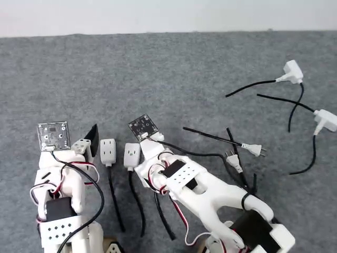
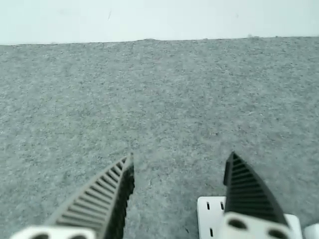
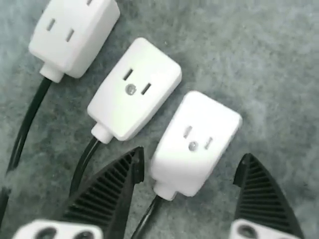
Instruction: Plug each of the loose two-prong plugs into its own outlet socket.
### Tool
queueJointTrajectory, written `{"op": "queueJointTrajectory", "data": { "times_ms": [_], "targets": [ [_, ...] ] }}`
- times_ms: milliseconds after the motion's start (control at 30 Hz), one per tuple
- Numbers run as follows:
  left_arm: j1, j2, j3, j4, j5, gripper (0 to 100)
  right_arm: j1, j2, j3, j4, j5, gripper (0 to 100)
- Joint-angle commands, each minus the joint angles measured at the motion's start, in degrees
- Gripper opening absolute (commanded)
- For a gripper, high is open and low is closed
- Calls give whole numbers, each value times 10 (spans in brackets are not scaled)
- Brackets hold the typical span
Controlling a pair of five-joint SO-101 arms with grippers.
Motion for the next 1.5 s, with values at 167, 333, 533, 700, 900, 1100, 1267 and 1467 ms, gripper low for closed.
{"op": "queueJointTrajectory", "data": {
  "times_ms": [167,333,533,700,900,1100,1267,1467],
  "targets": [
    [-4,-7,-10,-18,4,278,0,-1,-21,-5,-6,35],
    [-4,-7,-9,-18,4,278,17,0,-11,-4,52,7],
    [-4,-7,-9,-18,4,277,57,-7,-10,51,96,9],
    [-4,-7,-9,-18,4,277,90,-27,-8,109,97,9],
    [-4,-7,-9,-18,4,277,120,-139,22,178,97,9],
    [-4,-7,-9,-18,4,277,150,-286,108,176,148,9],
    [-2,-6,-8,-18,4,276,153,-370,178,182,180,13],
    [0,-6,-1,-27,4,276,151,-435,225,207,198,140]
  ]
}}
